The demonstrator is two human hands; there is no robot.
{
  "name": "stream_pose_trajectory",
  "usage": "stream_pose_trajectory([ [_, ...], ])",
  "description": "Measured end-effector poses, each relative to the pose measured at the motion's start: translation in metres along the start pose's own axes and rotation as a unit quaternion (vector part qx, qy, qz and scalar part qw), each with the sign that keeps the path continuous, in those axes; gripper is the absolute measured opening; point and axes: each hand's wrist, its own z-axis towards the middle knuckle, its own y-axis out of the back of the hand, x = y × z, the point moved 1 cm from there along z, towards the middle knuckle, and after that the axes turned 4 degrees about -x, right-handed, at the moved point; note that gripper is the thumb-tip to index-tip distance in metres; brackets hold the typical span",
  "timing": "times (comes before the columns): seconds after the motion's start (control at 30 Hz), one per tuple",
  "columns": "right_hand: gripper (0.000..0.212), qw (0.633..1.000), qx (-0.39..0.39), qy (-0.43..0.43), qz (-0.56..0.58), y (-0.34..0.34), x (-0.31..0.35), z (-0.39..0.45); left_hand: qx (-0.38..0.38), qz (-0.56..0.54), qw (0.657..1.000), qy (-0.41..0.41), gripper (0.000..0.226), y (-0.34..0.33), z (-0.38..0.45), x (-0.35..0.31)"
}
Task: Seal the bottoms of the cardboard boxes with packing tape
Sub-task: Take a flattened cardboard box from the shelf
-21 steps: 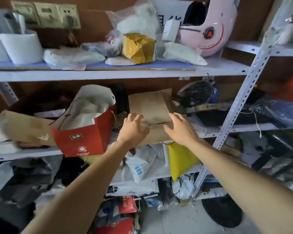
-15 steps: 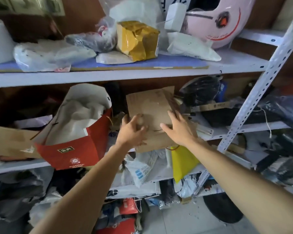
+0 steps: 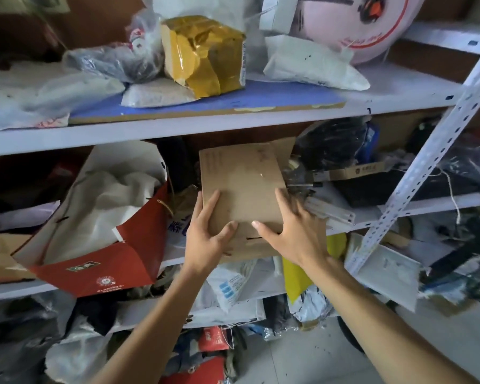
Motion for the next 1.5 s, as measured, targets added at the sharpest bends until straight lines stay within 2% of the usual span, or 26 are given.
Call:
stream_pose_trajectory([
  [0.13,0.091,0.996,-0.082,-0.019,-0.016,0.021,0.010,-0.059,0.040,-0.026,0.997,-0.059,0.072,0.016,-0.039,-0.015],
  [0.23,0.087,0.989,-0.124,-0.075,-0.042,0.028,0.016,-0.104,0.105,-0.049,0.989,-0.087,0.072,0.014,-0.067,-0.019],
  [0.33,0.087,0.978,-0.133,-0.155,-0.052,0.043,0.015,-0.166,0.171,-0.076,0.979,-0.084,0.078,-0.002,-0.104,-0.021],
  [0.4,0.087,0.948,-0.141,-0.264,-0.107,0.063,0.006,-0.238,0.283,-0.098,0.951,-0.084,0.081,-0.026,-0.151,-0.032],
  [0.57,0.095,0.910,-0.116,-0.381,-0.113,0.080,-0.005,-0.317,0.349,-0.134,0.925,-0.060,0.097,-0.064,-0.200,-0.046],
  [0.67,0.103,0.844,-0.111,-0.506,-0.140,0.111,-0.014,-0.407,0.472,-0.137,0.864,-0.109,0.096,-0.107,-0.265,-0.074],
  [0.73,0.106,0.796,-0.143,-0.567,-0.157,0.131,-0.016,-0.468,0.541,-0.147,0.816,-0.140,0.094,-0.134,-0.315,-0.101],
  [0.87,0.108,0.692,-0.188,-0.669,-0.194,0.177,-0.013,-0.581,0.669,-0.177,0.700,-0.175,0.095,-0.182,-0.427,-0.155],
  [1.03,0.108,0.547,-0.226,-0.774,-0.224,0.230,0.003,-0.724,0.767,-0.202,0.561,-0.237,0.090,-0.215,-0.591,-0.221],
  [1.13,0.106,0.482,-0.249,-0.801,-0.254,0.256,0.010,-0.802,0.801,-0.220,0.492,-0.260,0.089,-0.224,-0.687,-0.254],
  [1.3,0.104,0.413,-0.281,-0.817,-0.288,0.297,0.005,-0.897,0.839,-0.236,0.408,-0.273,0.084,-0.242,-0.807,-0.296],
  [1.5,0.100,0.384,-0.286,-0.826,-0.298,0.341,-0.049,-0.978,0.843,-0.233,0.389,-0.288,0.083,-0.300,-0.907,-0.337],
])
